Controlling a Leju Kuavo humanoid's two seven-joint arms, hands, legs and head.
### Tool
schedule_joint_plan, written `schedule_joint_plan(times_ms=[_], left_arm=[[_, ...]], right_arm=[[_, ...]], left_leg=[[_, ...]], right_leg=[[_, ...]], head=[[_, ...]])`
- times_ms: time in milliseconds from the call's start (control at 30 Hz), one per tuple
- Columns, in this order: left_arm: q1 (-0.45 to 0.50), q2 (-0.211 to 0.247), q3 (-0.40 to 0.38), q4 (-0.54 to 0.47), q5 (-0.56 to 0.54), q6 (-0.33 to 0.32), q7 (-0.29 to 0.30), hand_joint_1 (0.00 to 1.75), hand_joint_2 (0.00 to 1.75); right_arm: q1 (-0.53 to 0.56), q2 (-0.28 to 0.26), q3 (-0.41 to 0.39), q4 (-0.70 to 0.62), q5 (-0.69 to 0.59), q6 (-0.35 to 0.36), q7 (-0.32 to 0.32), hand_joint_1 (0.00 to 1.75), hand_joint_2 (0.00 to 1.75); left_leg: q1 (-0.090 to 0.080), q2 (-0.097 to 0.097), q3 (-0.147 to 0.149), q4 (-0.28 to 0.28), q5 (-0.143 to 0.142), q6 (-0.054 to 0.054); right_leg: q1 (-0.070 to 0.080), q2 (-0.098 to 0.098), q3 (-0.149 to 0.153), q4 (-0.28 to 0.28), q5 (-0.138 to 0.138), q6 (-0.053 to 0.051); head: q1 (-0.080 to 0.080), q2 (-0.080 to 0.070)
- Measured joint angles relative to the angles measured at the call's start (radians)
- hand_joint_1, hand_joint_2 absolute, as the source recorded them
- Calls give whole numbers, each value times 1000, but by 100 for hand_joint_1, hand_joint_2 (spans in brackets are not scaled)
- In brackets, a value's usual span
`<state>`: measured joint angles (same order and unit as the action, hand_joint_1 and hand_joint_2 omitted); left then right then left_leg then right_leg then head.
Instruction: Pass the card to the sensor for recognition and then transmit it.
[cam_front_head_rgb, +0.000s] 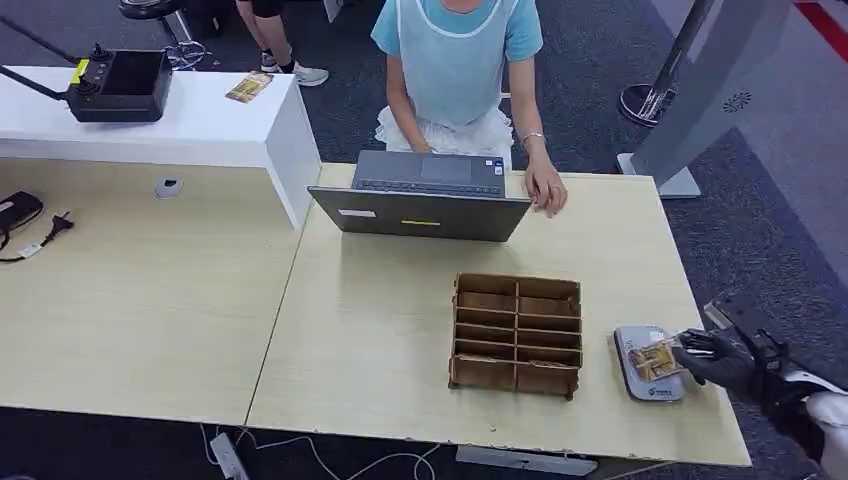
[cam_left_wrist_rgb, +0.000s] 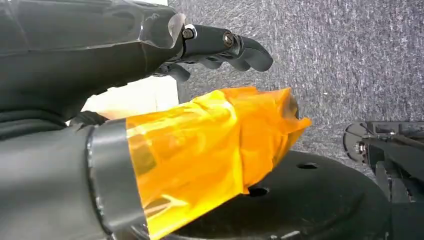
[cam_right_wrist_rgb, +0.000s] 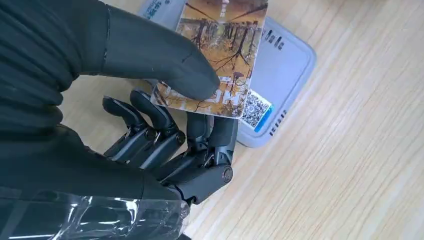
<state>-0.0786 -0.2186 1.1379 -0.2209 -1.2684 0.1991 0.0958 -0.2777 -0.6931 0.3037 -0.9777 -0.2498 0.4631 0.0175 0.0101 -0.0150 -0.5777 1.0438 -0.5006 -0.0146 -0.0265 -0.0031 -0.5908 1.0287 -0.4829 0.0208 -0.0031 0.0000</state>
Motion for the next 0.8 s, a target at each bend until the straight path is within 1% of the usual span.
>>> schedule_joint_plan(times_ms=[167, 533, 700, 800], left_arm=[[0, 0, 0, 0, 2, 0, 1, 0, 0], [0, 0, 0, 0, 4, 0, 1, 0, 0], [0, 2, 0, 0, 6, 0, 1, 0, 0], [0, 4, 0, 0, 9, 0, 1, 0, 0]], right_arm=[[-13, 15, 3, 17, 33, -33, -4, 175, 175], [-26, 30, 4, 38, 52, -50, -6, 175, 175], [-33, 39, 4, 45, 52, -45, -15, 175, 175], [-39, 38, -2, 43, 30, -14, -23, 175, 175]], left_leg=[[0, 1, 0, 0, 0, 0], [0, 1, 1, 0, 0, 0], [0, 1, 1, 0, 0, 0], [0, 1, 1, 0, 0, 0]], right_leg=[[0, 1, 0, 0, 0, 0], [0, 1, 0, 0, 0, 0], [0, 1, 0, 0, 0, 0], [0, 1, 0, 0, 0, 0]], head=[[0, 0], [0, 0], [0, 0], [0, 0]])
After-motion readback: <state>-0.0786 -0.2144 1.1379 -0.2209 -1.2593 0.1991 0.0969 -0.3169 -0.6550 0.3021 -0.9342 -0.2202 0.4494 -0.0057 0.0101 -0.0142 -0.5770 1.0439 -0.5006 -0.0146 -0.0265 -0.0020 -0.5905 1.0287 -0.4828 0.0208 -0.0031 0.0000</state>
